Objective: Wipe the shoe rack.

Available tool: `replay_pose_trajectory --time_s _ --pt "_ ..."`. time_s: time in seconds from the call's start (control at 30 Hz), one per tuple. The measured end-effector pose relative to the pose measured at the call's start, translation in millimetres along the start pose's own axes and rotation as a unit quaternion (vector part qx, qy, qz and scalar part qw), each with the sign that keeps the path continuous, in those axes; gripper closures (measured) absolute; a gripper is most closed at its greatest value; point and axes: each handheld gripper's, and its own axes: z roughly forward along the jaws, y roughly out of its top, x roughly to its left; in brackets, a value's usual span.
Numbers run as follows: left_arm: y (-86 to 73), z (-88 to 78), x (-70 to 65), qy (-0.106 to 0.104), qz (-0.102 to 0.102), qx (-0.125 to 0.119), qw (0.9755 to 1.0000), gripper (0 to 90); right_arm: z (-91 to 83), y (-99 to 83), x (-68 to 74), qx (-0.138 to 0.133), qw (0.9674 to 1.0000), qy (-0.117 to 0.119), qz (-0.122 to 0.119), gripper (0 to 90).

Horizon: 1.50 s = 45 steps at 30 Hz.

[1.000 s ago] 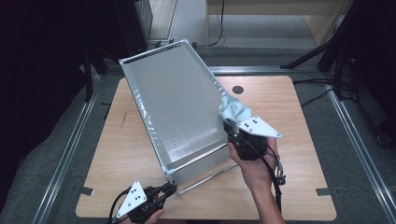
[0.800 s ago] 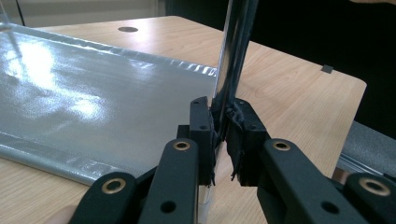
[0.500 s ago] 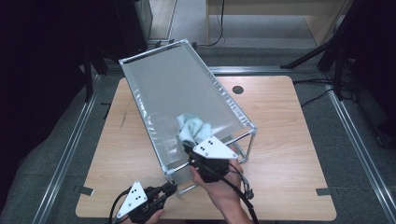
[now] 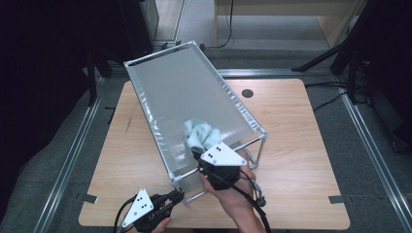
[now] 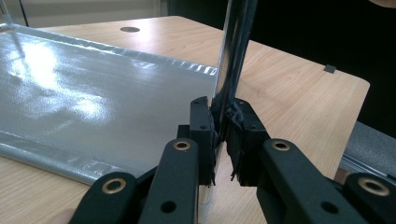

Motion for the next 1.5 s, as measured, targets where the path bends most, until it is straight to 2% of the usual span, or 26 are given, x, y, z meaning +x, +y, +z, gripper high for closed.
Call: replay_pose_trajectory --time_s 0.17,0.4,0.43,0.8,0.87,0.97,1.03,1.27,1.3,1.33,1.37,1.5 --pt "-0.1 -0.3 -0.2 0.000 0.001 0.001 1.0000 80.9 -7.3 -2.9 -33.1 0.004 0.9989 -0.043 0.018 80.7" --pt "0.3 0.0 -1.2 0.001 0.002 0.003 1.0000 80.9 -21.4 -9.0 -73.9 -0.003 0.9951 -0.089 0.041 81.4" --pt "0.3 0.1 -1.5 0.002 0.002 0.003 1.0000 81.0 -24.3 -9.3 -80.1 -0.003 0.9939 -0.102 0.041 81.6" --pt "0.5 2.2 -3.9 -0.005 0.003 0.004 1.0000 80.9 -36.7 -11.7 -94.8 0.002 0.9902 -0.134 0.039 82.5" --pt "0.5 2.4 -3.8 -0.006 0.002 0.004 1.0000 80.8 -38.6 -11.3 -97.0 0.003 0.9895 -0.136 0.048 82.7" --pt "0.5 2.1 -3.8 -0.005 0.002 0.005 1.0000 80.8 -39.2 -10.5 -94.7 0.001 0.9880 -0.141 0.063 82.8" --pt "0.7 2.2 -4.4 -0.004 0.001 0.005 1.0000 80.8 -37.9 -9.5 -90.2 0.001 0.9877 -0.145 0.058 82.9" --pt "0.4 2.3 -4.2 -0.004 -0.002 0.005 1.0000 80.7 -29.4 -9.7 -66.8 -0.008 0.9930 -0.102 0.059 83.1" --pt "0.3 2.4 -4.0 -0.005 -0.004 0.004 1.0000 80.7 -27.5 -9.8 -61.5 -0.009 0.9938 -0.096 0.056 83.1" --pt "0.2 2.5 -4.1 -0.006 -0.005 0.004 1.0000 80.6 -24.1 -9.5 -50.2 -0.011 0.9952 -0.084 0.049 83.0" --pt "0.2 2.5 -4.0 -0.006 -0.006 0.004 1.0000 80.6 -24.1 -9.5 -50.2 -0.011 0.9952 -0.084 0.049 83.0" --pt "0.0 2.7 -3.6 -0.006 -0.006 0.004 1.0000 80.5 -17.2 -8.0 -26.0 -0.013 0.9980 -0.050 0.038 82.6"
